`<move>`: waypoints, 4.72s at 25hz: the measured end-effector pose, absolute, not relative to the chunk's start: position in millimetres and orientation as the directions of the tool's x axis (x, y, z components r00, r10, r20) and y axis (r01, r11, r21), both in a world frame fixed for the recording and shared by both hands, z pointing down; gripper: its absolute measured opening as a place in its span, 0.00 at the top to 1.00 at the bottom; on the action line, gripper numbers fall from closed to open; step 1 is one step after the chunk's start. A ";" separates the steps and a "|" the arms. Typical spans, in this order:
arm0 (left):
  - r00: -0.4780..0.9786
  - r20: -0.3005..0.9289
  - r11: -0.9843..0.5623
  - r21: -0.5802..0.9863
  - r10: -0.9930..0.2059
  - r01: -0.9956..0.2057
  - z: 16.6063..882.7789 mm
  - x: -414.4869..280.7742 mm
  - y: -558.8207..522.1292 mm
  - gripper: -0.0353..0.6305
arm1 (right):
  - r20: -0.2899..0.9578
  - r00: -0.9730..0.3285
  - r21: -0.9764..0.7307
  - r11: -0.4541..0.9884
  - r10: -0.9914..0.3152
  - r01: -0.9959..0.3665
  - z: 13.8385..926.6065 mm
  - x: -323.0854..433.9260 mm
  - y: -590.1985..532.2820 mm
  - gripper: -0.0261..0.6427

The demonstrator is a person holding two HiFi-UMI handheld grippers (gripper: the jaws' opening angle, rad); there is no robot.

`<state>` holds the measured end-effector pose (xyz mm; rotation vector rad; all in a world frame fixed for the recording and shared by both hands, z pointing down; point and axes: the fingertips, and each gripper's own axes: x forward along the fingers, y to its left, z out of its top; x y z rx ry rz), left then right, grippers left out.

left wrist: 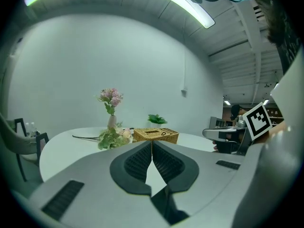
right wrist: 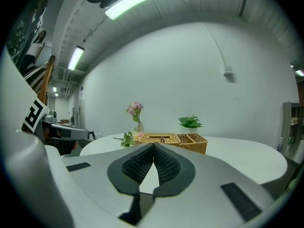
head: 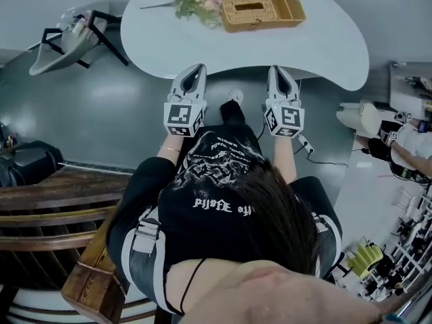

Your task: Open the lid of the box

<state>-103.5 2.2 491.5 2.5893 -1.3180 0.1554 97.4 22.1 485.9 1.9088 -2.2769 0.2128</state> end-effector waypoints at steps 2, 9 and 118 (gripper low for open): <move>0.578 0.200 -0.556 0.158 -0.791 -0.816 490.6 -90.9 -12.2 0.91 | 0.228 -0.195 0.005 0.202 -0.954 -0.979 487.3 107.2 6.0 0.92; 0.520 0.227 -0.499 0.144 -0.824 -0.854 494.4 -49.9 -60.4 0.91 | 0.270 -0.298 0.023 0.316 -0.916 -0.948 496.5 138.7 -50.5 0.92; 0.448 0.270 -0.428 0.131 -0.852 -0.894 513.0 -31.3 -206.3 0.91 | 0.818 -0.462 0.322 0.938 -0.342 -0.125 501.8 90.1 -203.0 0.91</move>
